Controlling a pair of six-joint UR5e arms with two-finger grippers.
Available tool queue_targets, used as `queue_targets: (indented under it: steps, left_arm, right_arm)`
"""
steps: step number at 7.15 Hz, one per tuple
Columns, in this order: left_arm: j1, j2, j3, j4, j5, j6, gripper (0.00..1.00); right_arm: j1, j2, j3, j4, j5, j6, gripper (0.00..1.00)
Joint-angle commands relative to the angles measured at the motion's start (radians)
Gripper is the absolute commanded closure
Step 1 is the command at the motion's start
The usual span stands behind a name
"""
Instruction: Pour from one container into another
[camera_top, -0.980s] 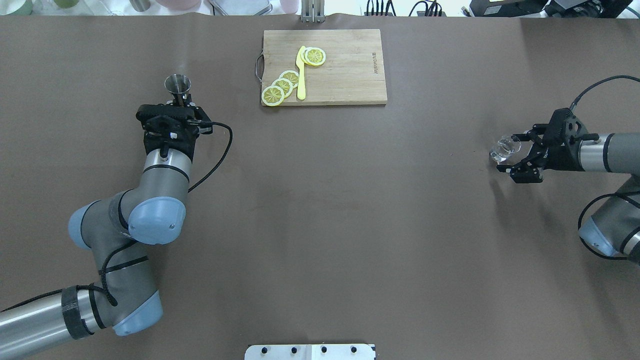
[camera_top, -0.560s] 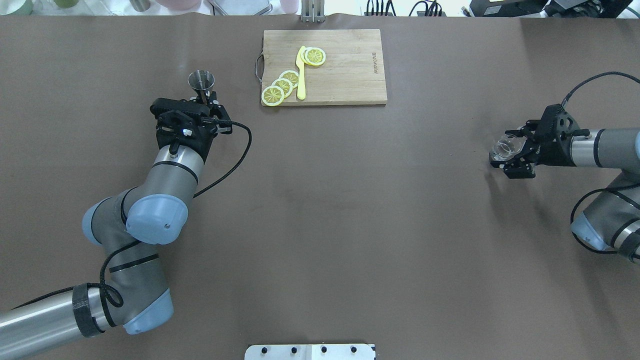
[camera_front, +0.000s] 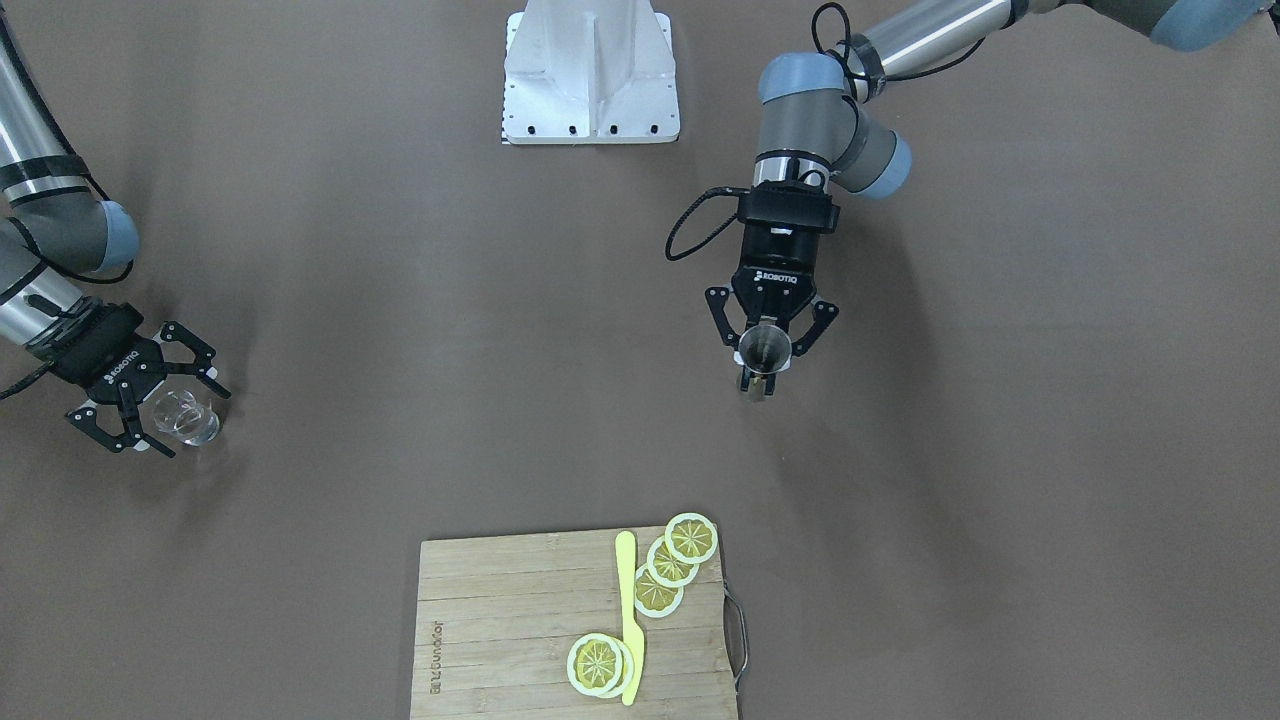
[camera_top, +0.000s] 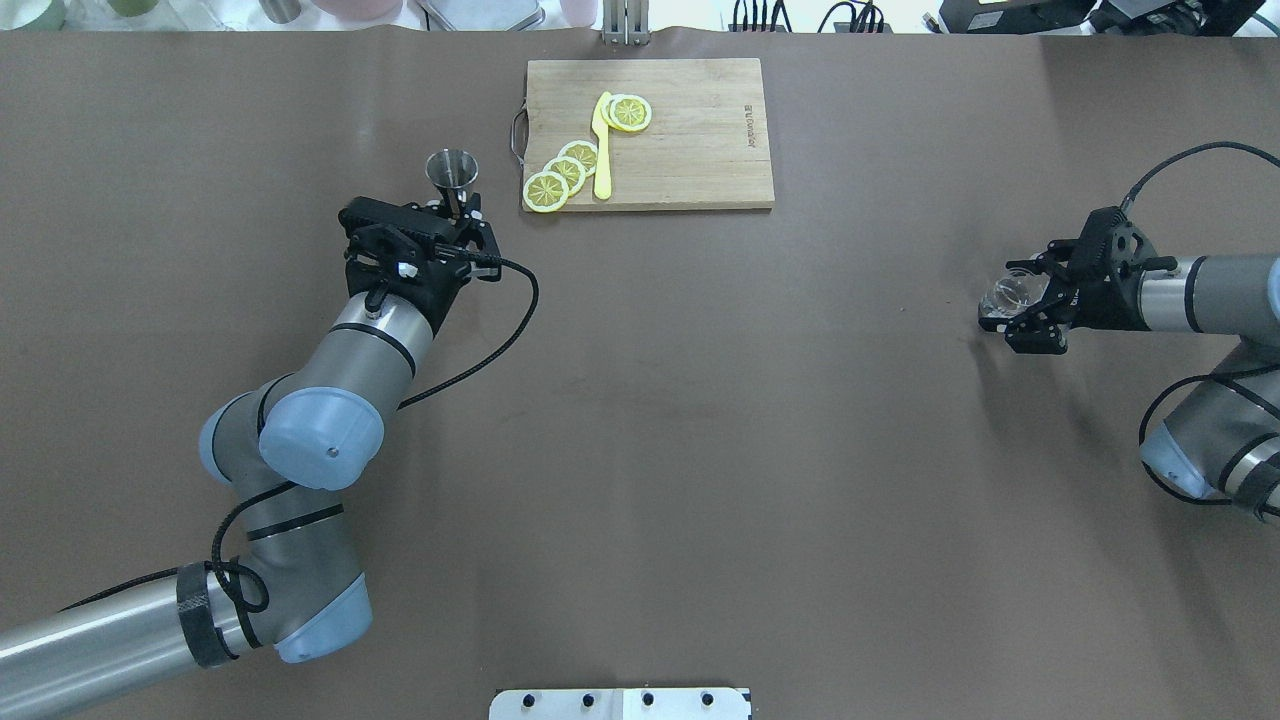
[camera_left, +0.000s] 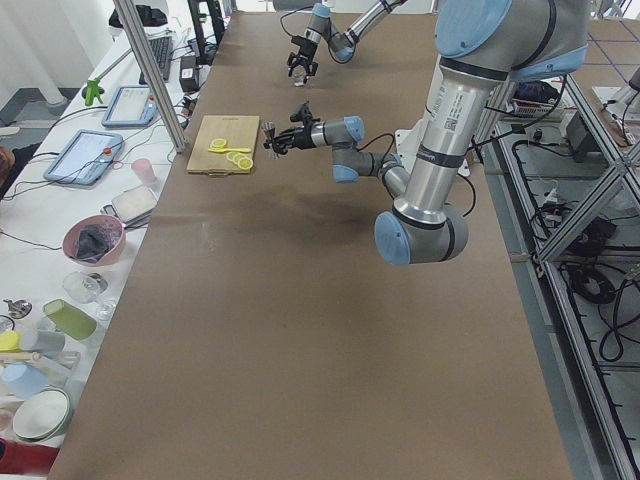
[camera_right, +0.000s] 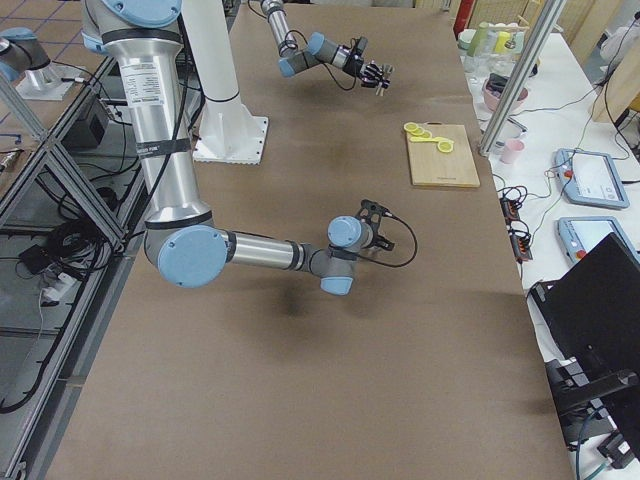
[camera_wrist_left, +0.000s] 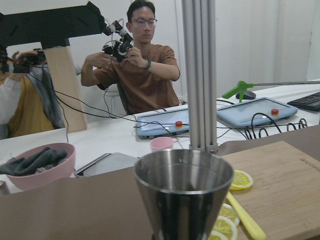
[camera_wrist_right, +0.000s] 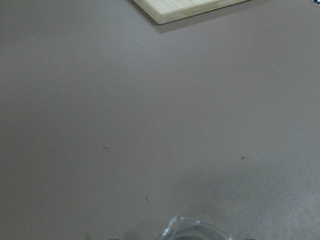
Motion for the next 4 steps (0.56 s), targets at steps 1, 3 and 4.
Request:
queue_targets:
  steps: [1,3,4]
  left_arm:
    - [0.019,-0.032,0.032,-0.1,-0.03,0.019,1.0]
    - [0.013,-0.062,0.039,-0.107,-0.132,0.039,1.0]
    - [0.013,-0.087,0.052,-0.11,-0.166,0.069,1.0]
  right_arm:
    - [0.003,-0.009,0.001,0.026,0.001,-0.002,0.3]
    - [0.003,-0.009,0.002,0.026,0.0,-0.002,0.39]
    - [0.003,-0.009,0.002,0.027,0.0,-0.002,0.38]
